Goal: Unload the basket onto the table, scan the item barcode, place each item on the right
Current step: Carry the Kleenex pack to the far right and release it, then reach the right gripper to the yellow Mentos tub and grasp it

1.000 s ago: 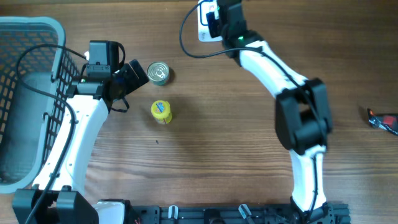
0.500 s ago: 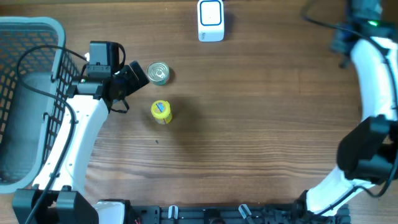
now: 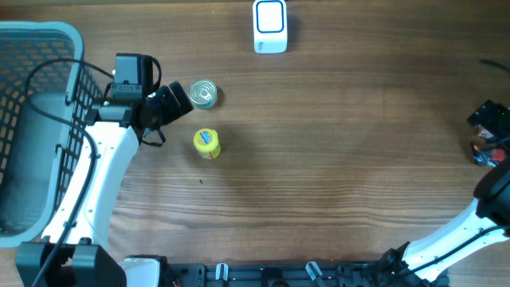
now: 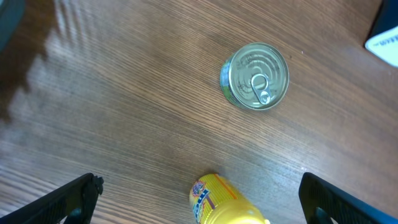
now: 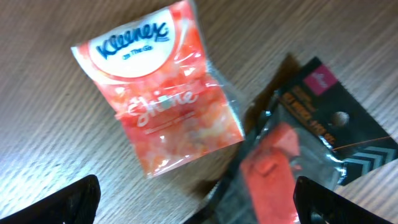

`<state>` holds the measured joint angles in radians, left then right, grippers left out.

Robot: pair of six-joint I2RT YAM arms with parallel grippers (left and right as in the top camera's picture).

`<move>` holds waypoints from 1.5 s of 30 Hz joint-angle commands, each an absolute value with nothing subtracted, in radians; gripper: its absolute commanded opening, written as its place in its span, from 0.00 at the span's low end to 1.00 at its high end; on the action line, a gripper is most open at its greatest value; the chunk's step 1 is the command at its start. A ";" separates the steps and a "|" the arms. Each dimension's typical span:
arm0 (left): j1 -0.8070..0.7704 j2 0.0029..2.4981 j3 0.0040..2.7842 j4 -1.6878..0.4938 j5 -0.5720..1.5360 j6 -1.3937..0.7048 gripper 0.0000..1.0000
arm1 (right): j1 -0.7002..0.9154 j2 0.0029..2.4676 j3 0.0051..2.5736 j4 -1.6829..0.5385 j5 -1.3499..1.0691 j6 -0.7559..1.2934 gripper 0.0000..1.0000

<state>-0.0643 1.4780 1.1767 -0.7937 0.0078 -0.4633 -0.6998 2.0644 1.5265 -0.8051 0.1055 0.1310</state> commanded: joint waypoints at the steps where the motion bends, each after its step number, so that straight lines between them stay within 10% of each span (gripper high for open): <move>1: -0.064 1.427 1.179 -0.780 0.082 -0.300 1.00 | -0.675 1.945 1.541 -0.812 -0.044 0.134 1.00; 13: -0.059 1.170 1.179 -0.726 0.218 -0.083 1.00 | -0.248 1.599 1.541 -0.867 -0.482 0.169 1.00; 18: -0.042 1.026 1.179 -0.660 0.338 -0.045 1.00 | 0.043 1.628 1.541 -0.937 -0.196 0.403 1.00; 30: -0.054 0.671 1.179 -0.868 -0.474 -0.426 1.00 | 0.513 1.848 1.541 -0.835 -0.272 0.628 1.00; 45: -0.054 0.671 1.179 -0.994 -0.456 -0.487 1.00 | 0.816 2.000 1.541 -0.634 -0.182 0.736 1.00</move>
